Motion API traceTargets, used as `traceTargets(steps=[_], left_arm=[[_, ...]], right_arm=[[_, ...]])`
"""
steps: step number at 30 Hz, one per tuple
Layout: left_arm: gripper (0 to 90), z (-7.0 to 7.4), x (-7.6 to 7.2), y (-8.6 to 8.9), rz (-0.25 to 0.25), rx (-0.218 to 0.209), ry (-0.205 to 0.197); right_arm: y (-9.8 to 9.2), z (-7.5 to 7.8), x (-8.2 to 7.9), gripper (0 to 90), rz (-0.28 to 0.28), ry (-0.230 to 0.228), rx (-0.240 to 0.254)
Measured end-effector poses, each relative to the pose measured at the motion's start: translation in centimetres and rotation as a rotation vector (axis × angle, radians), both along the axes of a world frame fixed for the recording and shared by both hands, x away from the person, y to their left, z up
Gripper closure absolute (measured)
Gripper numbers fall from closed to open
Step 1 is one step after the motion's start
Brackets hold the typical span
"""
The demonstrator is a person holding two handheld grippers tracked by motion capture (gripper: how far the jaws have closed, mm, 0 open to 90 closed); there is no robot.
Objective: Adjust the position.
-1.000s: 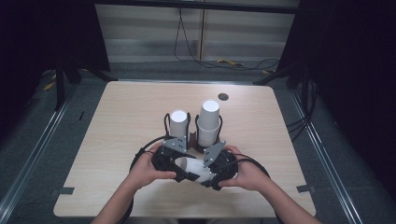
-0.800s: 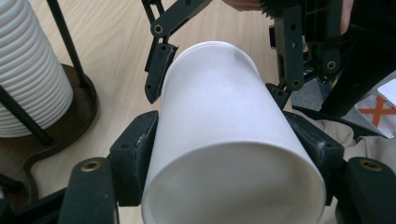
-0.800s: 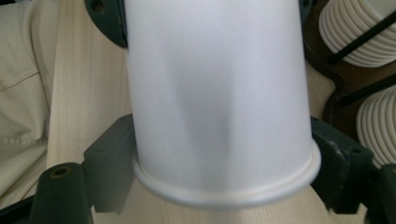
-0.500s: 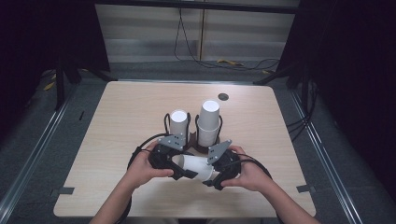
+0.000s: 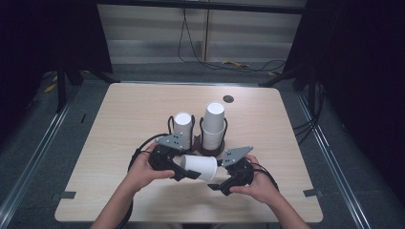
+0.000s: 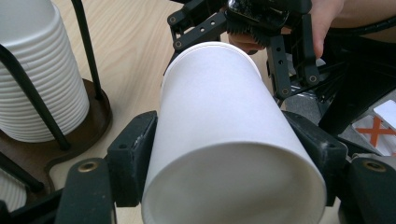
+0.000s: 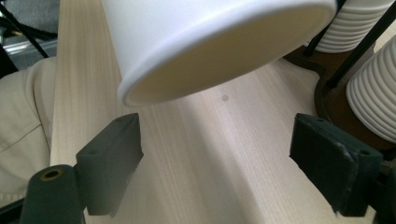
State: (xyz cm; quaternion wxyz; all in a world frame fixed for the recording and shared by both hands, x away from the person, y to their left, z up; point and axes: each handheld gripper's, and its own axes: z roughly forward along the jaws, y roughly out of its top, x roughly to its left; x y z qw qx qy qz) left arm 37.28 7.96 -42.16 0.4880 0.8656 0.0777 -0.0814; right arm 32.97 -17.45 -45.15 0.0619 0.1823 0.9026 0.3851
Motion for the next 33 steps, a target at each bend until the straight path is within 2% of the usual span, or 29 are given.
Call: traceTargets(steps=[6,8,20,33], left_arm=[[31.6,0.0,0.0,0.0,-0.004,0.006,-0.003],[31.5,-0.1,0.0,0.0,-0.002,0.002,0.003],[31.5,0.0,0.0,-0.1,-0.001,-0.005,0.005],[31.3,-0.3,0.0,-0.4,0.001,-0.001,0.009]], right_arm=[[-0.2,-0.3,-0.2,16.1,-0.015,0.007,0.032],[-0.2,-0.4,-0.3,15.7,-0.014,0.006,0.063],[-0.6,-0.9,-0.6,13.6,-0.048,0.006,0.151],[-0.4,-1.0,-0.7,13.7,-0.041,0.001,0.174]])
